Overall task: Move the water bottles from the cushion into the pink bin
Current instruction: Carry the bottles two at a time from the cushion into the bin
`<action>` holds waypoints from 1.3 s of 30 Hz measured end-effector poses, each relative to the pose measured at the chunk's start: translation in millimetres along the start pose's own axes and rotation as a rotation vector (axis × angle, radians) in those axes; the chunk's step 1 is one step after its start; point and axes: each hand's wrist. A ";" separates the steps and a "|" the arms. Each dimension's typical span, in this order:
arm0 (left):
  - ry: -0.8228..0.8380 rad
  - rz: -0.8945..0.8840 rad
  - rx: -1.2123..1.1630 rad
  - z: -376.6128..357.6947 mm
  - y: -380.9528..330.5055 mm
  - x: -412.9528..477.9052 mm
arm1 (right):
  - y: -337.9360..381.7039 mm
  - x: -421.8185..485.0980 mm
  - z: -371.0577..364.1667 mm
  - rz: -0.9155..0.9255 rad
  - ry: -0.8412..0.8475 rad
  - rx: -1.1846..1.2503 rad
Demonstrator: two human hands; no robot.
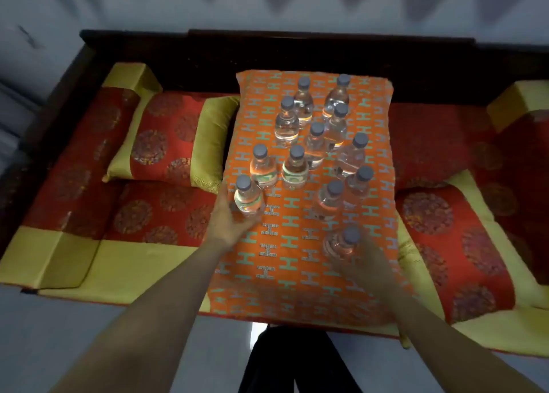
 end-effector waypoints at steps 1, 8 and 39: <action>-0.008 0.002 -0.001 -0.8 -1.0 3.8 | 0.9 2.7 -1.1 -0.005 0.000 -0.014; 0.010 0.094 0.033 -7.4 3.4 34.7 | 4.9 7.3 -3.8 -0.053 -0.008 -0.029; 0.584 -0.419 -0.244 -147.6 -254.8 -28.4 | 10.8 -151.3 209.8 -0.195 -0.871 0.410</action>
Point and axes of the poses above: each hand's wrist, its own x-axis towards the middle knuckle, its own z-axis out of the back of the hand, y = z × x
